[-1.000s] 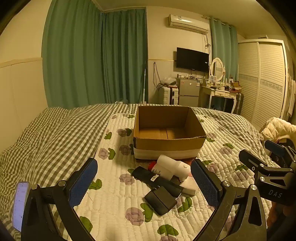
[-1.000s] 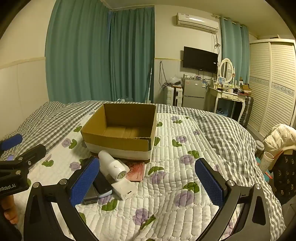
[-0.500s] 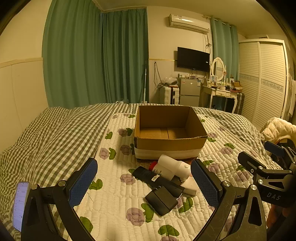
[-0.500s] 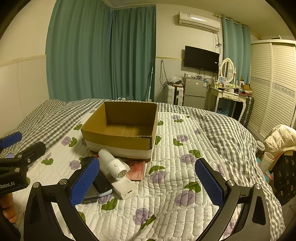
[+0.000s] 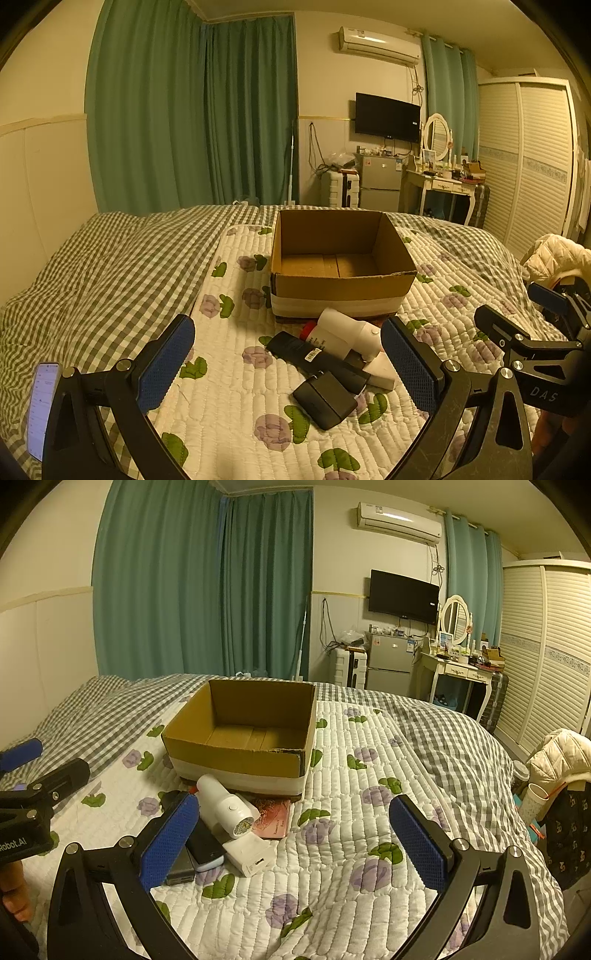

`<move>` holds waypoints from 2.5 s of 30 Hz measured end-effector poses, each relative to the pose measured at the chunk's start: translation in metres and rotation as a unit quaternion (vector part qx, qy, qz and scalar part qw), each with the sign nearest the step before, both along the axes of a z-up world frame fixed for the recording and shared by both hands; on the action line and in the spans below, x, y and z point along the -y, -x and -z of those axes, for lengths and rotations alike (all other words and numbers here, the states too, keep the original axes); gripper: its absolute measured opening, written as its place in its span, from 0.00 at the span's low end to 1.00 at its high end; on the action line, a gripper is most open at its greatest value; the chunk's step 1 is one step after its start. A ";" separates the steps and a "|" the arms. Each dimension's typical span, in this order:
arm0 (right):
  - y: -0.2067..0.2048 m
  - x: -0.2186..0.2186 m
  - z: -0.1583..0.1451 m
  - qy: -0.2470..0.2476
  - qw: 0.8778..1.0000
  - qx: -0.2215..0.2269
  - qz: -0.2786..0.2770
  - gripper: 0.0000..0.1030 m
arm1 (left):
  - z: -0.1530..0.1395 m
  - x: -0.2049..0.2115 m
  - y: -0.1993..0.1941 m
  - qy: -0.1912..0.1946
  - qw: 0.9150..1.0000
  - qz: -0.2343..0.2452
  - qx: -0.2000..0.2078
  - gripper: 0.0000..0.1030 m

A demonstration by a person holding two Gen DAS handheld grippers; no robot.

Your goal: Organize rigid objects

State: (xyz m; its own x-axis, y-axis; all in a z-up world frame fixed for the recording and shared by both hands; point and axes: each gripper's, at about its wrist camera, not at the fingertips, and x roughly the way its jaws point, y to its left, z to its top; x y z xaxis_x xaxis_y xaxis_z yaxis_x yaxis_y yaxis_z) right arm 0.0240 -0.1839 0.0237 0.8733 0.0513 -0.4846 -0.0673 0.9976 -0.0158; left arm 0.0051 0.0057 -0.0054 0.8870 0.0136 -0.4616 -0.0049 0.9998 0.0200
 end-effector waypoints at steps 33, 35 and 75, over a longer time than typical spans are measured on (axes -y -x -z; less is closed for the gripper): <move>0.000 -0.001 0.008 0.004 1.000 -0.003 -0.010 1.00 | 0.001 0.002 0.001 -0.002 1.000 -0.004 -0.005 1.00; 0.000 -0.002 0.007 0.005 1.000 -0.003 -0.011 1.00 | 0.001 0.002 0.002 -0.003 1.000 -0.005 -0.006 1.00; -0.047 0.009 0.062 0.001 0.990 -0.138 -0.014 1.00 | 0.132 0.028 -0.091 0.051 0.967 0.005 -0.249 0.67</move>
State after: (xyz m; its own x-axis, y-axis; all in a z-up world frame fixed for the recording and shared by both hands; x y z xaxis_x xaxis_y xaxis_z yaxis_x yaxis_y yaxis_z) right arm 0.0705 -0.1933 -0.0386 0.7063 0.0728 -0.7042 -0.0972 0.9953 0.0054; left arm 0.0965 -0.0227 -0.1377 0.5548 -0.0609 -0.8298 -0.0105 0.9967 -0.0802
